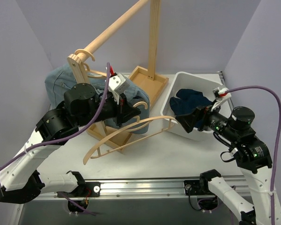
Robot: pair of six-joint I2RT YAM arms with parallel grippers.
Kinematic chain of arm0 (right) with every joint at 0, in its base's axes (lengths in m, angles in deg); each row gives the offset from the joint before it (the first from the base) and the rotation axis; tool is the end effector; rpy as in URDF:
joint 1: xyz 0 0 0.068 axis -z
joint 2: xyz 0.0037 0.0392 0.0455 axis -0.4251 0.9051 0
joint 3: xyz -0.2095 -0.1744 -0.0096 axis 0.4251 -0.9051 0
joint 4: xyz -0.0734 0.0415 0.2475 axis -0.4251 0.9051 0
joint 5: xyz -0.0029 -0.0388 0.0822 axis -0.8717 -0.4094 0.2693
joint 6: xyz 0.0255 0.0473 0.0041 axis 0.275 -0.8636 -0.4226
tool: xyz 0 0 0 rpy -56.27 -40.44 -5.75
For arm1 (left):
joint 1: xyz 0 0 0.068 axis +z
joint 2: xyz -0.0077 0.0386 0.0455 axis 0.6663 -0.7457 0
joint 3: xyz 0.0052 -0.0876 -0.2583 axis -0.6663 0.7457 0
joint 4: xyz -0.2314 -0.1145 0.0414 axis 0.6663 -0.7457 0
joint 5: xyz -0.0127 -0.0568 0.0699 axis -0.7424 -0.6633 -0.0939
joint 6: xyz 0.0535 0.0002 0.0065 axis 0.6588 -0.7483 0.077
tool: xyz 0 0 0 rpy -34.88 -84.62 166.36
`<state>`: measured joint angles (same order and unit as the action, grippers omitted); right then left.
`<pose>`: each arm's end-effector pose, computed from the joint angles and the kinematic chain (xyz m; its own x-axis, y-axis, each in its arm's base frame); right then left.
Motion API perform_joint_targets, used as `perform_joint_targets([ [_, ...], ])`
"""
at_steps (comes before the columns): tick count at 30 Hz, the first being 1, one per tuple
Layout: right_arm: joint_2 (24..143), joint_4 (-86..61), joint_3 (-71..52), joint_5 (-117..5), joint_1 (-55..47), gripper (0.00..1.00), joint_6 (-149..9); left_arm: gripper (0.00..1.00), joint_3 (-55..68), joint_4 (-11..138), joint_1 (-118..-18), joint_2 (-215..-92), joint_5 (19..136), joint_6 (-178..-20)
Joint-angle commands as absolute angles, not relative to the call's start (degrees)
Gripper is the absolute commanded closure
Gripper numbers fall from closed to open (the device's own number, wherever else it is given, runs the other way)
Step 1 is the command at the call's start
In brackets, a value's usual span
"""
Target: Remove the skirt from the hanger
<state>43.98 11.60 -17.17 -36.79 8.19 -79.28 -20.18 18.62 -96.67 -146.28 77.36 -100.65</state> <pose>0.1123 0.0513 0.4550 -0.1693 0.2093 -0.9631 -0.6760 0.6865 0.2680 0.1160 -0.1738 0.5125 -0.3171 0.0647 -0.9462 0.8402 0.4820 -0.2487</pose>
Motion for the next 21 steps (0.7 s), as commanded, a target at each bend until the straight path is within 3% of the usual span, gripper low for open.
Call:
perform_joint_targets([
  [1,43.31,13.60,-19.13,-20.30,8.11,0.07,-76.62,0.98,-20.52,20.17,-96.45,-141.98,68.89,-104.55],
  [7,42.44,20.72,-17.72,-13.44,8.11,0.09,-70.82,0.98,-20.25,20.36,-96.45,-139.87,64.83,-106.49],
  [13,40.50,21.79,-19.83,-6.23,7.85,0.23,-69.14,0.98,-22.53,19.39,-96.45,-141.18,61.66,-106.22],
  [16,40.58,20.82,-19.74,-2.11,7.67,0.35,-69.67,0.98,-23.41,19.21,-96.36,-141.89,60.17,-106.05],
  [21,41.29,20.38,-19.92,-0.69,6.79,0.39,-70.02,0.98,-23.77,19.92,-96.01,-141.62,58.50,-105.96],
])
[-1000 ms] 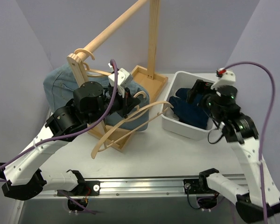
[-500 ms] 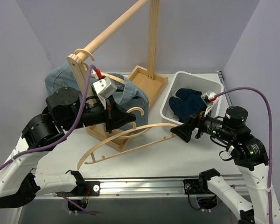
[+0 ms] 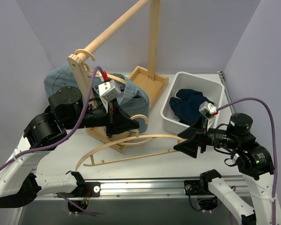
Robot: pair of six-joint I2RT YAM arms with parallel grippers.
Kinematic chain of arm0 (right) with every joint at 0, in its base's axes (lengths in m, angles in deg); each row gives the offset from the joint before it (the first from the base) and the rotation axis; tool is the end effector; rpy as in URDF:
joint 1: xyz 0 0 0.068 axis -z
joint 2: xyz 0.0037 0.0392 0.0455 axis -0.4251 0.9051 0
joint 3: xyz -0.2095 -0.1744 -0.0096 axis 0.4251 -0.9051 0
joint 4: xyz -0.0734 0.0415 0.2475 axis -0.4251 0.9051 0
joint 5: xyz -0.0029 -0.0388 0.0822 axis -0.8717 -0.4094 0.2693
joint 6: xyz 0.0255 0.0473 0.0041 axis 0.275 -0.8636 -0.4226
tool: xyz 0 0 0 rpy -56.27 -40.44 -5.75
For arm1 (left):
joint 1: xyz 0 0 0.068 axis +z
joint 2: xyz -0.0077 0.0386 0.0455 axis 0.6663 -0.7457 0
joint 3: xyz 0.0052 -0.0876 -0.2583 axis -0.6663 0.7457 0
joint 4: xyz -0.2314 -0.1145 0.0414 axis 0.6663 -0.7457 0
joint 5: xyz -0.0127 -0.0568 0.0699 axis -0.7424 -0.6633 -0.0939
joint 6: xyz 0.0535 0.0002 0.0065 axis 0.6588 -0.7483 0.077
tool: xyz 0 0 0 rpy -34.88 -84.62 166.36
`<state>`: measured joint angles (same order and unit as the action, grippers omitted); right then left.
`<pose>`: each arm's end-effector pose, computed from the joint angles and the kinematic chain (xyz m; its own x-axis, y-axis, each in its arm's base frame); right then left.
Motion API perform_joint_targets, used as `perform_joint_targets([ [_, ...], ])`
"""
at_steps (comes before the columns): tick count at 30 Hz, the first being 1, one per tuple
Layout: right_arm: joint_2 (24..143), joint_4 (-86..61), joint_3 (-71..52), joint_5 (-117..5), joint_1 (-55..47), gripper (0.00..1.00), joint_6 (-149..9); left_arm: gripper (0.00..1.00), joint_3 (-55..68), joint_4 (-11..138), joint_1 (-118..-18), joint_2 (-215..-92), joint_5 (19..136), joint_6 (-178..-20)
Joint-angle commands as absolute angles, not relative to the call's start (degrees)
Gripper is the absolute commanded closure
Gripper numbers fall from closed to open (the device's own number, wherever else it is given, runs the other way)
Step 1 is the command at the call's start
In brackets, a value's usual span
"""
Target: Remove the skirt from the hanger
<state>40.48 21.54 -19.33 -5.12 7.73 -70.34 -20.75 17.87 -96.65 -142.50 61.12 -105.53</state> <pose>0.0808 0.0573 0.4329 -0.2384 -0.0055 -0.9711 -0.9426 0.2418 0.2301 0.0900 -0.1536 0.5258 -0.3813 0.0568 -0.9227 0.9068 0.2171 -0.3614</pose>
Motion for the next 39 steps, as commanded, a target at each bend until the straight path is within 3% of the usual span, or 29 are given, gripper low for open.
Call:
perform_joint_targets([
  [1,41.55,20.03,-20.44,-0.43,6.53,0.40,-70.11,0.98,-23.94,19.83,-95.92,-141.62,58.32,-105.87],
  [9,42.43,20.37,-22.38,-4.11,2.66,0.42,-70.90,0.98,-25.17,20.00,-94.60,-141.54,56.39,-105.78],
  [12,43.05,20.46,-21.94,-3.33,2.48,0.79,-70.73,0.98,-25.53,19.92,-94.08,-141.80,55.86,-105.44],
  [13,43.31,20.72,-21.59,-3.85,2.40,1.00,-70.29,0.98,-25.44,19.83,-93.90,-141.71,55.86,-105.43],
  [14,43.40,21.34,-21.07,-4.81,2.48,1.00,-69.68,0.94,-25.26,20.00,-93.46,-141.45,56.12,-105.43],
  [15,43.49,21.78,-20.02,-6.91,2.48,1.00,-69.32,0.65,-25.00,20.44,-93.28,-141.27,56.38,-105.69],
  [16,43.14,21.87,-19.40,-9.11,2.48,1.00,-69.32,0.44,-24.30,20.62,-93.20,-141.01,56.91,-105.87],
  [17,42.70,21.70,-18.78,-11.39,2.57,1.00,-70.01,0.10,-23.86,20.88,-93.19,-140.22,57.87,-105.96],
  [18,42.17,19.78,-18.95,-12.63,2.57,1.00,-70.98,0.06,-23.42,20.97,-93.19,-139.61,61.27,-105.70],
  [28,38.04,17.74,-15.18,-23.62,2.57,1.00,-75.46,0.06,-18.33,23.16,-93.19,-129.51,91.60,-103.50],
  [35,39.09,12.82,-6.85,-33.64,2.40,1.00,-81.62,0.06,-9.89,28.97,-93.19,-119.92,102.43,-100.70],
  [39,43.91,10.36,0.36,-35.67,2.31,1.00,-83.20,0.06,-7.60,28.97,-93.19,-119.30,102.62,-99.37],
])
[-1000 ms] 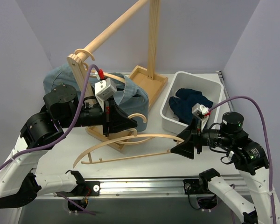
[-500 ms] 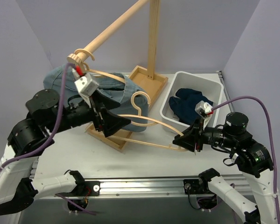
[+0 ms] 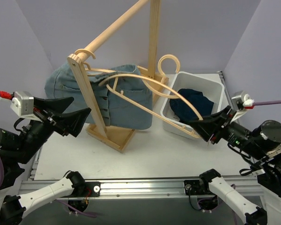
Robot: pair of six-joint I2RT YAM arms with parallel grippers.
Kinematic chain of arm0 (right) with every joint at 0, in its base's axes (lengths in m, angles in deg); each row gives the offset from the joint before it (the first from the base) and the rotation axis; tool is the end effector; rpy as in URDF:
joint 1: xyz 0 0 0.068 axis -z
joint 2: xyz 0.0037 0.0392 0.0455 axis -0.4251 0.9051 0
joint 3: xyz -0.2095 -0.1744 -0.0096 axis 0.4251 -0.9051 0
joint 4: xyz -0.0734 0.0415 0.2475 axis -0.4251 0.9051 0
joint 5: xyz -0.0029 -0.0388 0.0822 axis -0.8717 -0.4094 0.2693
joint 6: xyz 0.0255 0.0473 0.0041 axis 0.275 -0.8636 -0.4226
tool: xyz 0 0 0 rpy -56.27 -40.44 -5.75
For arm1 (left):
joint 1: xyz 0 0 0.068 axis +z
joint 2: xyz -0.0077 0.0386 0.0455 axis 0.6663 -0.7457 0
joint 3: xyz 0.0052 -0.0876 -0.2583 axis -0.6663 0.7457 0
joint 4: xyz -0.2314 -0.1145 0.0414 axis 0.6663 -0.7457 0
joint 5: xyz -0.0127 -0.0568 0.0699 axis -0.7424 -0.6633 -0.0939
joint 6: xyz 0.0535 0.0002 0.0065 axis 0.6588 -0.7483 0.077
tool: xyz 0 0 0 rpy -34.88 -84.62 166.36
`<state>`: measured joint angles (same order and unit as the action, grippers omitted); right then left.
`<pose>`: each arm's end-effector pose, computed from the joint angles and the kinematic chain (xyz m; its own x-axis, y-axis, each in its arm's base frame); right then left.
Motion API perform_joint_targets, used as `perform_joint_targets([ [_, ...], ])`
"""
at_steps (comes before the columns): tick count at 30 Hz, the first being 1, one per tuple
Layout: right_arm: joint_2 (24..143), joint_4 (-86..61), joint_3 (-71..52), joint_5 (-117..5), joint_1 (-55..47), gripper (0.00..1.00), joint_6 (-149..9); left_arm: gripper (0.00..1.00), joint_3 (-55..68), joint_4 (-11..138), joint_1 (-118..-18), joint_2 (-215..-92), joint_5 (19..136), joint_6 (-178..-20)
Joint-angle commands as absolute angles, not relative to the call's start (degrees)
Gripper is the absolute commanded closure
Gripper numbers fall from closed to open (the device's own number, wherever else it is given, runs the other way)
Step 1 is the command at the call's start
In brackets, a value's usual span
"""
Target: Remove the skirt from the hanger
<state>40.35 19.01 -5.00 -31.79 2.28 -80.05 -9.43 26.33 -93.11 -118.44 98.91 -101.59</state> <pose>0.0452 0.0397 0.5038 -0.0851 0.2336 -0.9686 -0.8235 0.5307 0.2004 0.0345 -0.0300 0.5302 -0.0153 -0.3552 -0.9346 0.6339 0.7195 -0.2839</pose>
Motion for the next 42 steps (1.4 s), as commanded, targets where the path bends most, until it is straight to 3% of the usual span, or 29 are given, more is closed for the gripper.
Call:
perform_joint_targets([
  [1,44.71,9.75,1.69,-35.32,2.22,1.00,-83.81,0.06,-7.25,28.80,-93.19,-119.30,102.62,-99.37],
  [8,48.49,9.20,9.43,-34.96,1.87,1.00,-85.23,0.06,-5.05,28.27,-93.19,-118.60,103.23,-97.97],
  [19,53.24,19.75,16.82,-56.32,0.11,1.00,-78.82,0.06,-4.35,29.85,-93.19,-118.25,106.75,-96.73],
  [25,57.72,19.68,14.36,-55.11,0.11,1.00,-76.36,0.06,-1.98,31.60,-93.19,-116.75,107.80,-96.99],
  [33,70.88,6.86,15.59,-47.37,0.11,1.00,-70.30,0.06,-0.48,33.71,-93.19,-116.84,105.79,-100.86],
  [42,91.64,1.58,28.69,-46.30,0.02,1.00,-68.35,0.06,1.81,33.10,-93.19,-115.17,104.11,-103.67],
])
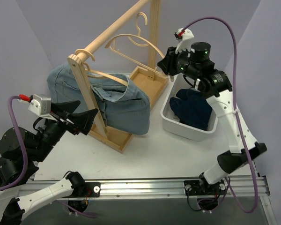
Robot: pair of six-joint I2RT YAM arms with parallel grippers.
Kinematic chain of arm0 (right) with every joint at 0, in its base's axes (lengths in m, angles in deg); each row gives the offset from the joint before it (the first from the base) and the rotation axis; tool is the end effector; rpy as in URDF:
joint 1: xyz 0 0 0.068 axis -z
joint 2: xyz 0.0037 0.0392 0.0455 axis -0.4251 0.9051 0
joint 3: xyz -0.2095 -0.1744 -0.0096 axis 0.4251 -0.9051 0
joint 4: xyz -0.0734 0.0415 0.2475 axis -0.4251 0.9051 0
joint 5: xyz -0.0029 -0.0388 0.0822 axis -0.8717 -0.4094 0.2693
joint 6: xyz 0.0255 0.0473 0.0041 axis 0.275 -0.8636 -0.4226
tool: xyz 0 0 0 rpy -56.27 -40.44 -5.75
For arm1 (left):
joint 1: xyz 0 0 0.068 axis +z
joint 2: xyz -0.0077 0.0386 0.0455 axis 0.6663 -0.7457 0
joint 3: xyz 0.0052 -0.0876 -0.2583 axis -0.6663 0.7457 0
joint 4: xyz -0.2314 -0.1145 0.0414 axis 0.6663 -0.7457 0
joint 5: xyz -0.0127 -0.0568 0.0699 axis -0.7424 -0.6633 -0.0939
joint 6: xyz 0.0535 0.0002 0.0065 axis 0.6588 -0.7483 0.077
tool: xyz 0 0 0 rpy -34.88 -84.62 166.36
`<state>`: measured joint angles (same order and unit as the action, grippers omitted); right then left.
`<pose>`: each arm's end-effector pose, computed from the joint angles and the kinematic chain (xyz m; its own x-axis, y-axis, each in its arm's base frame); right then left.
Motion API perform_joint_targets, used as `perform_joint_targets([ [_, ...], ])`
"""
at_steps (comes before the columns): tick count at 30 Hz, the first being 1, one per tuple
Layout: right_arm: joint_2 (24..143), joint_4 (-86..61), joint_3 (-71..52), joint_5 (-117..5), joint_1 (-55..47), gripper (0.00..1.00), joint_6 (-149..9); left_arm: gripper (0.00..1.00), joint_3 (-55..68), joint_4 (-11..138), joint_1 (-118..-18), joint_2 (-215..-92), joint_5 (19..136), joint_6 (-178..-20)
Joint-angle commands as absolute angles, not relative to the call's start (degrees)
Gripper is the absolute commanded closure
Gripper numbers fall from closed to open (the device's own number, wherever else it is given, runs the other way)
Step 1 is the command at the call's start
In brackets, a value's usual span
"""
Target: Remove the skirt from the hanger
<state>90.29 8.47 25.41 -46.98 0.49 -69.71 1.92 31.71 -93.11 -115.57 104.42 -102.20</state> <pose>0.2893 0.1443 0.5286 -0.0616 0.0949 -0.9936 -0.6620 0.7412 0.1118 0.0517 -0.0461 0.4938 -0.0343 -0.3369 -0.9409 0.5486 0.7806 -0.2995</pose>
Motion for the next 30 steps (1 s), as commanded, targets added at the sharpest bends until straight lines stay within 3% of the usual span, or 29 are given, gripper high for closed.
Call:
perform_joint_targets([
  [1,92.17,0.17,28.34,-45.70,0.02,1.00,-68.79,0.06,1.98,32.84,-93.19,-114.99,104.63,-103.67],
  [5,96.29,-7.39,26.93,-42.71,-0.06,1.00,-70.98,0.06,3.21,33.01,-93.20,-114.20,107.54,-105.25],
  [18,108.08,-16.63,38.08,-38.40,-1.30,1.00,-71.95,0.06,4.53,33.54,-93.19,-115.35,105.08,-103.76],
  [30,105.10,-15.31,39.67,-39.36,-0.51,1.00,-71.51,0.06,2.69,32.48,-93.19,-116.31,105.25,-99.72],
])
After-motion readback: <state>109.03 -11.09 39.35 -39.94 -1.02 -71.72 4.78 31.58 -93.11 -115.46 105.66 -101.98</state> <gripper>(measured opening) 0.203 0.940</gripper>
